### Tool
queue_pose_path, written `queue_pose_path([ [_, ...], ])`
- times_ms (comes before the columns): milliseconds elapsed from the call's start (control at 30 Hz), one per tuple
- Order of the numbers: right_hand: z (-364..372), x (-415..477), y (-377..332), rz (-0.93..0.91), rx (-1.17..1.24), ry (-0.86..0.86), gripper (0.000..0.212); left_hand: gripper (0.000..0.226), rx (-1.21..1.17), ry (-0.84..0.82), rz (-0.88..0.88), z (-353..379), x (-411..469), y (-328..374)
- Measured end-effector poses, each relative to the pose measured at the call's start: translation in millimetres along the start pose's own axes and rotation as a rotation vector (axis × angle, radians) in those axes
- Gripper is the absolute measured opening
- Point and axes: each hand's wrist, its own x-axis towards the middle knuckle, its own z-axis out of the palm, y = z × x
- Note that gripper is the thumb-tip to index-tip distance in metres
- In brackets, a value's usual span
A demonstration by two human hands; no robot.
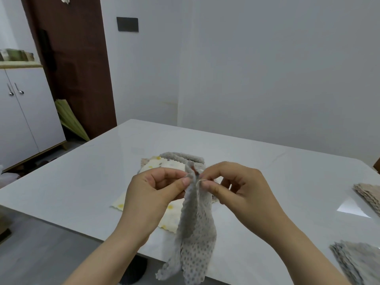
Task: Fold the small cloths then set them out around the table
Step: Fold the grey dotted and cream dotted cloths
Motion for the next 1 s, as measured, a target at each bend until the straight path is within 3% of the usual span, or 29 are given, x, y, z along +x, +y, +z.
queue_pose_path([
  [1000, -0.5, -1.6, -9.0, 0.130, 0.067, 0.043, 0.013, 0.011, 0.033, -0.129, 0.128, 8.3, -12.8, 9.6],
])
